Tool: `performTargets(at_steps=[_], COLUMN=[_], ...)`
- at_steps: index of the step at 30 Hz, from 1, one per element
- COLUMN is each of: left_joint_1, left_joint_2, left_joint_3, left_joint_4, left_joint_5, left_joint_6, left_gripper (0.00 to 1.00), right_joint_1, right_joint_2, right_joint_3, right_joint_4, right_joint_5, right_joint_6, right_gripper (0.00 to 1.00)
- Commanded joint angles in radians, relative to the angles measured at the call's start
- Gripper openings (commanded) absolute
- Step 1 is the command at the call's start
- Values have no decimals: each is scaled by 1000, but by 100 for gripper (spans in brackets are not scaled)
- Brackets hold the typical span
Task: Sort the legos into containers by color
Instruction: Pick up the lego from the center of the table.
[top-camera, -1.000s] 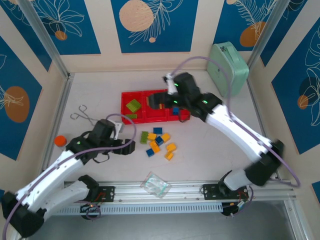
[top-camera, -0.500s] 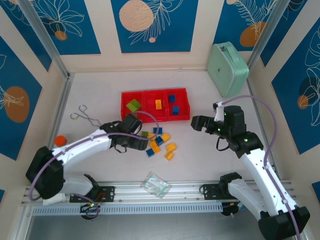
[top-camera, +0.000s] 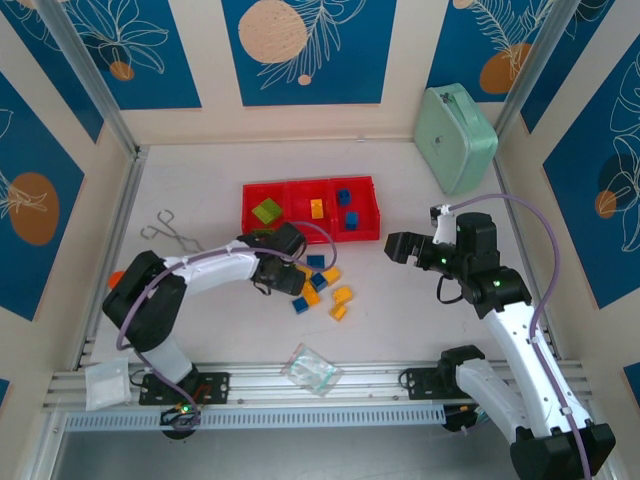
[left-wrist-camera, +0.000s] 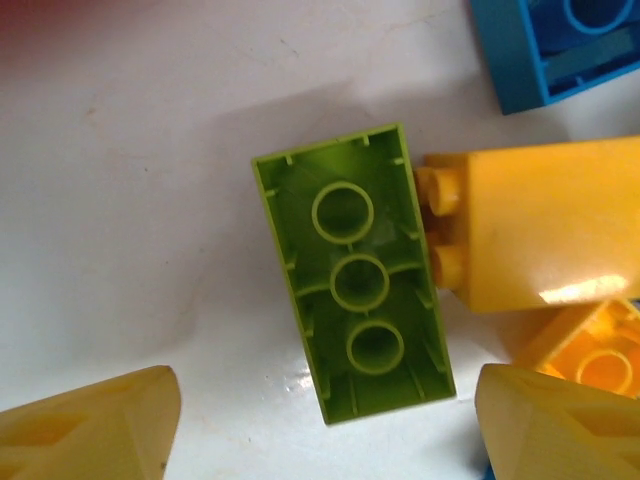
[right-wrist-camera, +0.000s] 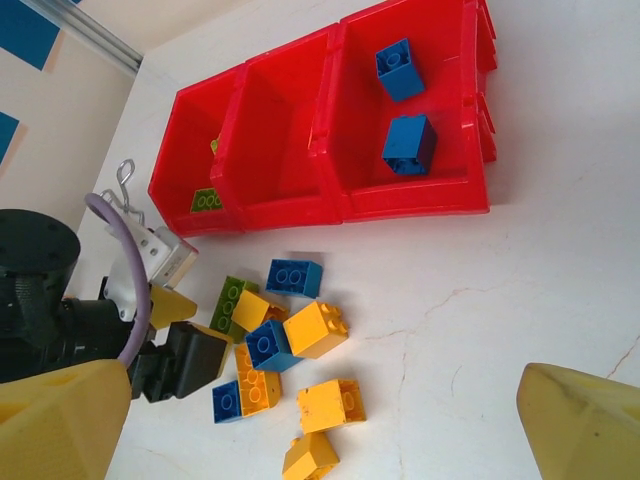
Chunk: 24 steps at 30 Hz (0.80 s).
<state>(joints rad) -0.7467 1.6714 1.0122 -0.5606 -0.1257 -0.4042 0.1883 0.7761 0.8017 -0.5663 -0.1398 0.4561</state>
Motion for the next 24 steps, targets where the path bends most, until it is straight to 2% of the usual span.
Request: performTargets(at_steps=[1, 11, 16, 19, 24], left_joint_1=[21, 41, 40, 41, 40], left_joint_2=[39, 71, 59, 10, -176], left_joint_3=[33, -1, -22, -54, -128], left_joint_4=[-16, 124, 155, 168, 162], left_joint_5=[-32, 63, 83, 79, 26], left_joint_6=[6, 29, 50, 31, -34], left_gripper=[69, 53, 40, 34, 28], right_joint_1=[-5, -6, -7, -7, -7], right_joint_2=[0, 15, 14, 8, 3], right_joint_3=[-12, -16, -19, -19, -15], right_joint_4=[-6, -3, -10, -11, -15], right_joint_5=[-31, -26, -23, -15, -4], right_joint_6=[-8, -3, -2, 0, 1], right_gripper=[99, 99, 99, 99, 100])
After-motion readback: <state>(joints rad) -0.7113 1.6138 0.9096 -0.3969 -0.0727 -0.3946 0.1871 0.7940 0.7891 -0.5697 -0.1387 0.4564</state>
